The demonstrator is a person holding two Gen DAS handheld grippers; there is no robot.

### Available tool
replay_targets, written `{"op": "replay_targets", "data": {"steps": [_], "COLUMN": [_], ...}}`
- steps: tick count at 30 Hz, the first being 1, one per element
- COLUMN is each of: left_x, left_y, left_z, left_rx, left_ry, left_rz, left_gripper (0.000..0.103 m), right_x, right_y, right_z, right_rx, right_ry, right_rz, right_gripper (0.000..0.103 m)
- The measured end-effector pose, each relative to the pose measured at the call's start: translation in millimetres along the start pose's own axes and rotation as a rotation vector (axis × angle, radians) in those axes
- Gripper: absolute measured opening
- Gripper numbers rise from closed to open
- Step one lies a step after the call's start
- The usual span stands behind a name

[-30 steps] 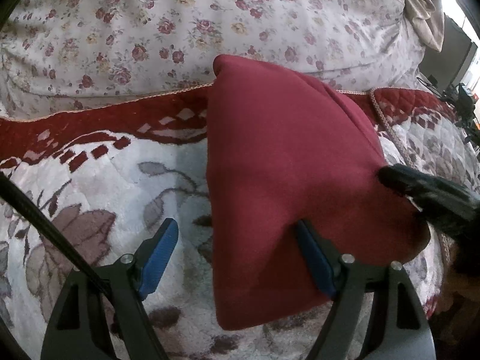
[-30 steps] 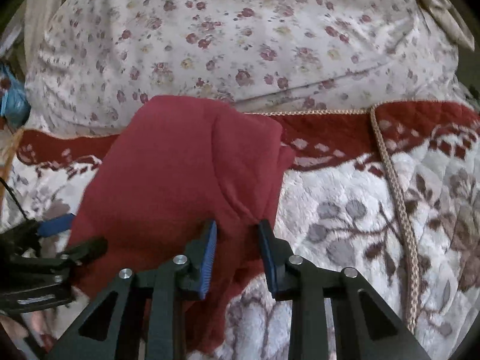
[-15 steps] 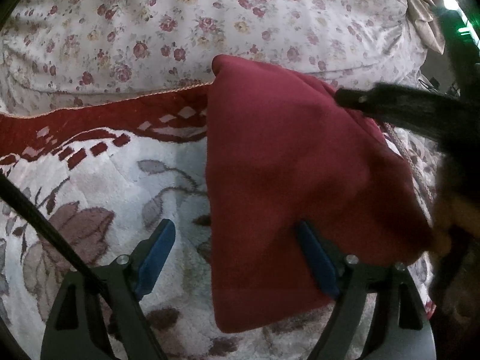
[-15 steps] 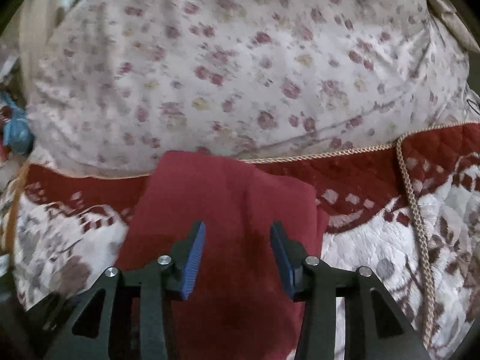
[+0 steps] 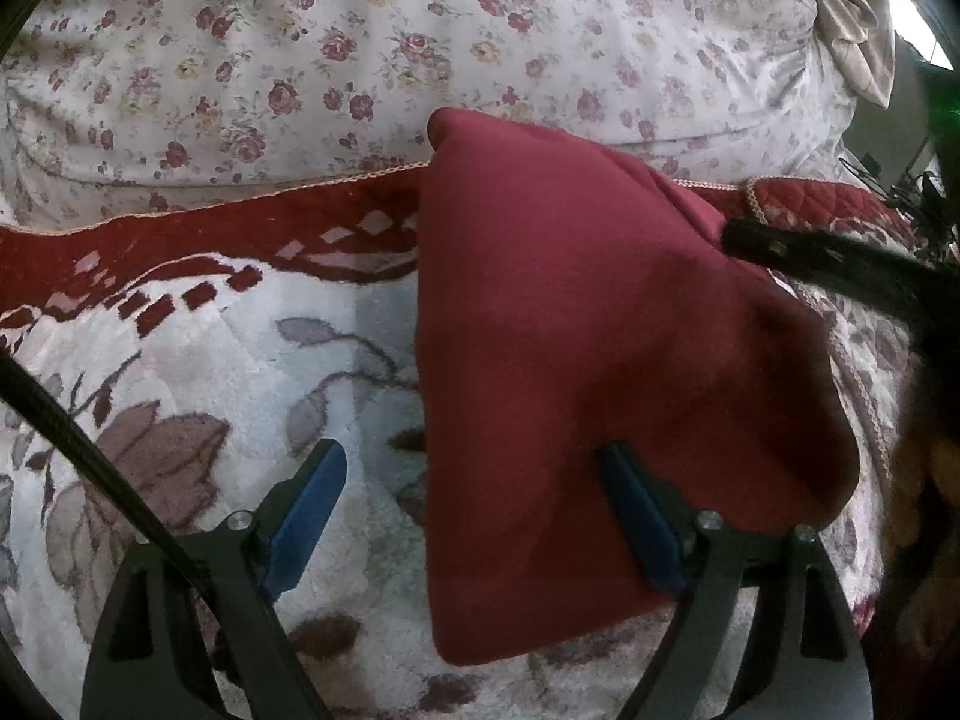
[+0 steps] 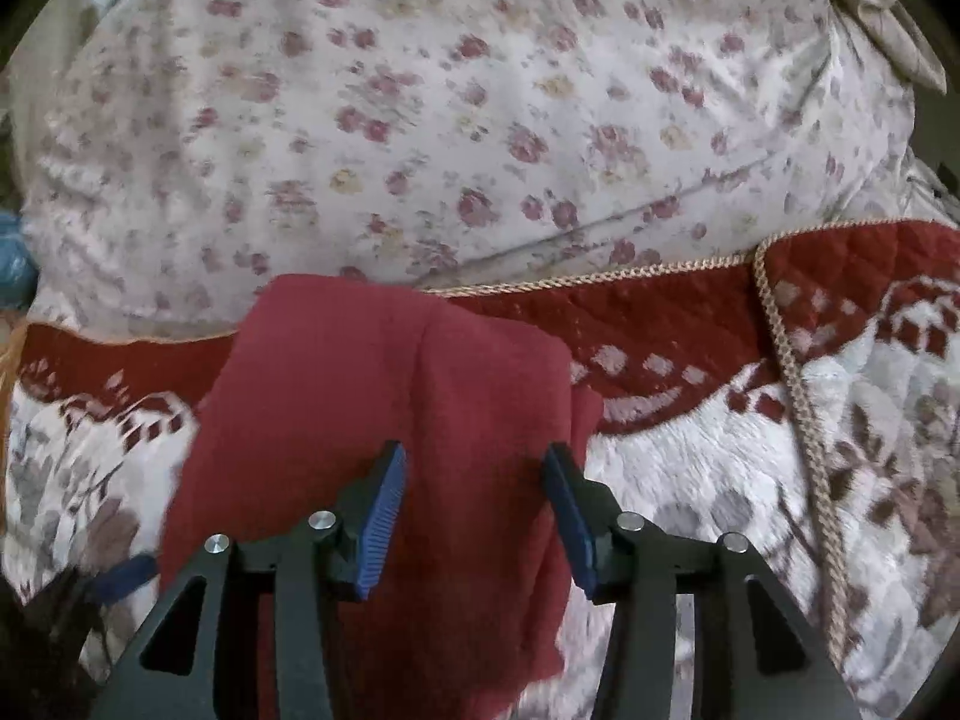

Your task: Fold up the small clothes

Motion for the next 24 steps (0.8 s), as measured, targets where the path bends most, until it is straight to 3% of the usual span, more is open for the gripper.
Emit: {"op": "replay_targets", "data": {"steps": [3,7,12,15,18,21,24], "left_x": [0,-1,2,10,20,22,23], "left_y": [-1,-1,-1,5,12,16,18], "left_z": [-1,-1,-2,-4,-4,9,22], "left_rx": [-0.004,-0.005,-0.007,-0.008,-0.023,0.026,0.045], "left_ry": [0.003,0.004,-0.017,-0.082,-0.146,-0.209,-0.210], "left_rz": [0.003,0.006,-0.010,-0.088,-0.198,-0.272,-0.268], "left_gripper": [0.087,0.087,0.087,0.087,0.090,0.092,0.092], "right_x": [11,6,-6,-14,-28,-42,-47], "right_y": [-12,-42,-44,-39,-35,-36,-36], "right_z": [-21,-12,-18,-27,-32,-19,2], "right_rx": [-0.013,0.055,0.045,0.025,-0.015,0.000,0.025], "right_ry": [0.012,-0.012,0.029,0.083,0.140,0.165,0.216], "right_rz": [-0.039,-0.047,0.031,0.080,0.151,0.213,0.244], "right_gripper": [0.052,0.052,0.064,0.083,0.093,0.094,0.094]}}
Point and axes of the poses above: each gripper's, at about its wrist camera, not at the fingertips, and z roughly the way its jaws point, x to its left, y to its top, the point moved 3 cm from there along z, roughly the way its jaws point, and after that the axes turned 15 degrees about -x, right-handed, at the moved point
